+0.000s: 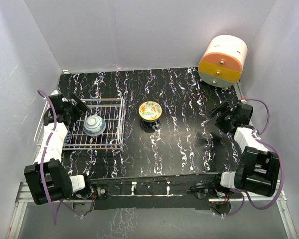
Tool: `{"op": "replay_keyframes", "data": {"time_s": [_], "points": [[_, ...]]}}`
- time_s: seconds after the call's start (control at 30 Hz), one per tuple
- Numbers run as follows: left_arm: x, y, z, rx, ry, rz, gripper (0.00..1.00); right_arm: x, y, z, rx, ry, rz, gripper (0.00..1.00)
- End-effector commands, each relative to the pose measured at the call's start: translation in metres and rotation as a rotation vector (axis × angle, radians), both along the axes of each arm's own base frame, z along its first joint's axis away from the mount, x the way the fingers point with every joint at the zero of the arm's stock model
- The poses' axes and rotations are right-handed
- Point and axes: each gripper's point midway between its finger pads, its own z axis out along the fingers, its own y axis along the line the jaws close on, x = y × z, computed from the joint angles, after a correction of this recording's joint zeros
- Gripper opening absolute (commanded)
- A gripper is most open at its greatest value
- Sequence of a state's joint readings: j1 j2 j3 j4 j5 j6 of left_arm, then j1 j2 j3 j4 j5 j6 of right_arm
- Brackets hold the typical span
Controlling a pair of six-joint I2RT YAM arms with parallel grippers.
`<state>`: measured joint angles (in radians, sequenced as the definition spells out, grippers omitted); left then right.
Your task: Load the bowls into the dish rack
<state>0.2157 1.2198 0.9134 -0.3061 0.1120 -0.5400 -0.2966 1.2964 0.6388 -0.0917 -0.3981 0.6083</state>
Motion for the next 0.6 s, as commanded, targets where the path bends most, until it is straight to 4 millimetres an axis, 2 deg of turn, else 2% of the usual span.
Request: {"op": "replay_keyframes", "data": {"time_s": [0.0,0.1,0.23,0.4,0.57], "points": [[-0.032,-0.027,0.021,-0.011,0.018,-0.136,0.95,0.010,0.001,0.012,-0.004,-0.074,0.018,0.88],[-0.048,-0.040,0.021,-0.019,0.007,-0.164,0.91,0.009,0.003,0.010,0.009,-0.072,0.022,0.88],[-0.061,-0.045,0.004,0.073,0.073,-0.163,0.89,0.009,0.004,0.010,0.012,-0.076,0.022,0.88],[-0.054,-0.062,-0.014,0.237,0.147,-0.177,0.88,0.009,0.005,0.009,0.021,-0.072,0.027,0.88],[-0.040,-0.065,-0.027,0.277,0.173,-0.136,0.88,0.010,0.006,0.009,0.024,-0.069,0.032,0.89]]}}
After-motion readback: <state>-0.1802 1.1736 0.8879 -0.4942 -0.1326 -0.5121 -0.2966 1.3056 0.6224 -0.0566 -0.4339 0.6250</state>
